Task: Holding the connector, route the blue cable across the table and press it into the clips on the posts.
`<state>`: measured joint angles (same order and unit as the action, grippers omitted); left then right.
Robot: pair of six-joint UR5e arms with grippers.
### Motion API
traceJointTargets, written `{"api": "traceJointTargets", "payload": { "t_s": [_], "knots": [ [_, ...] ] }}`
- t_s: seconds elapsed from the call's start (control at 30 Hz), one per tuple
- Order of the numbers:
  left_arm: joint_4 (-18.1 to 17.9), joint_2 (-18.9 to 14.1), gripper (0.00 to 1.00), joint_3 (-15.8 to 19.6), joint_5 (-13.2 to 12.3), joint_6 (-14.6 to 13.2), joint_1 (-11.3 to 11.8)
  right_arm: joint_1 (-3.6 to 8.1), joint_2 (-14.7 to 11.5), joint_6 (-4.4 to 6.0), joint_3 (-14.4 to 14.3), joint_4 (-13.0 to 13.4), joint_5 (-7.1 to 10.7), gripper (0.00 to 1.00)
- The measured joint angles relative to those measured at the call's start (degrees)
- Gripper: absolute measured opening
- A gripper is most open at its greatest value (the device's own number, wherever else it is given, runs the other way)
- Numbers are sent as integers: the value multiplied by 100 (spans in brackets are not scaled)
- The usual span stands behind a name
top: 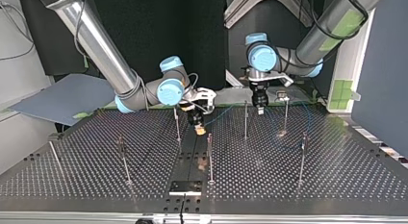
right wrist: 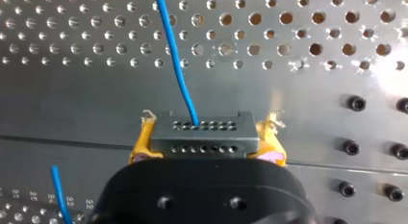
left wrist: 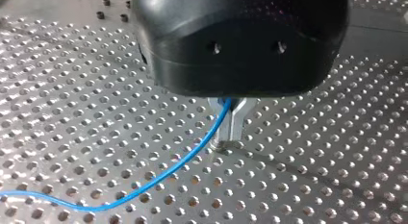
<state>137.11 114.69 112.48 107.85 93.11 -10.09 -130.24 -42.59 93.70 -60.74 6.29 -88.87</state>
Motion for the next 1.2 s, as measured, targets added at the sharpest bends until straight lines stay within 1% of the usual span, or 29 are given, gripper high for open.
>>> {"api": "traceJointTargets", "payload": {
  "t_s": [0.13,0.33,0.57,0.7,0.87,0.97,1.2],
  "knots": [
    [-61,98,2,-12,-57,2,87,1,0,-5,10,6,-7,0],
    [-95,124,2,-166,-278,7,203,23,5,9,19,20,-29,0],
    [-91,181,2,-258,-544,32,288,124,6,18,25,28,-35,0],
    [-94,323,2,-271,-578,34,350,164,7,18,37,37,-35,0],
    [-99,489,2,-271,-585,27,403,184,7,14,40,39,-36,0],
    [-100,519,2,-274,-586,0,410,201,8,16,40,45,-40,0],
    [-84,527,2,-338,-591,-15,426,297,8,18,48,95,-45,0]
  ]
}}
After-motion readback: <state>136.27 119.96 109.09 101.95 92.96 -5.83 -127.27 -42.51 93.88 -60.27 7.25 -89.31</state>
